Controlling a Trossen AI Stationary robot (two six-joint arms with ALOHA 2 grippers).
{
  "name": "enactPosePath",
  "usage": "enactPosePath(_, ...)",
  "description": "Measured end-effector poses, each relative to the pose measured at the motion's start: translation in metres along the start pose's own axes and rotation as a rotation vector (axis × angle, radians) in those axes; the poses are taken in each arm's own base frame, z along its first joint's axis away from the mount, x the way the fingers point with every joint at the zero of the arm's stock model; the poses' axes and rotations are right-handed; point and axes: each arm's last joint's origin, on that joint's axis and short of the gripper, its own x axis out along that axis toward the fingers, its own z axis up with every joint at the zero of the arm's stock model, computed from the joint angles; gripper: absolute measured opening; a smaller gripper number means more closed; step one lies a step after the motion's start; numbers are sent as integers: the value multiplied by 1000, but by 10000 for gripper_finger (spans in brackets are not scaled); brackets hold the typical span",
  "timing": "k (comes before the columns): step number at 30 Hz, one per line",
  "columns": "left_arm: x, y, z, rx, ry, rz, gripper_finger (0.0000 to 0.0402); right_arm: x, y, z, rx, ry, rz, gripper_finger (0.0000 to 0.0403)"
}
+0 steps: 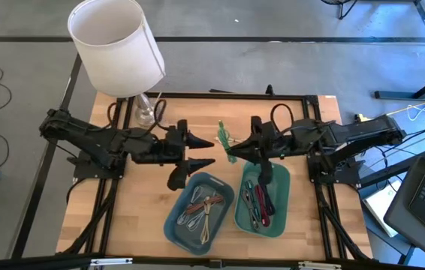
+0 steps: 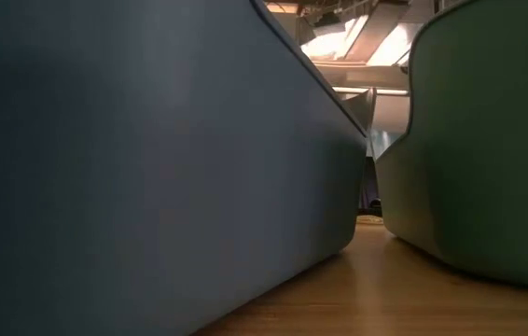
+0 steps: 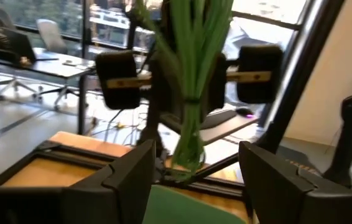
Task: Pick and place USB-C Cables
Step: Put the green charger cable into the blue container
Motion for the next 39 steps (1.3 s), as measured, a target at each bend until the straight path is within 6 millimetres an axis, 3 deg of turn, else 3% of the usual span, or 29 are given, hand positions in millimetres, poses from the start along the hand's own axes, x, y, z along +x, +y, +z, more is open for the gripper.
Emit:
enactPosePath(18, 10, 5, 1, 13, -25, -51, 217, 33, 0, -17, 55, 32, 114, 11)
enactPosePath(21, 10, 5, 1, 51, -22, -68, 172, 33, 0, -17, 51, 30, 114, 11)
enactPosePath(26, 10, 5, 1, 97, -10, -165, 27, 33, 0, -14, 39, 33, 119, 11)
enactPosePath(30, 10, 6, 2, 96, -9, -180, 23, 32, 1, -12, 1, 39, 116, 11)
enactPosePath(33, 11, 6, 1, 98, -2, -174, 22, 27, 1, -6, -39, 109, 90, 41)
enactPosePath(39, 9, 5, 2, 96, -6, -188, 22, 4, 1, 12, -71, 309, -43, 160)
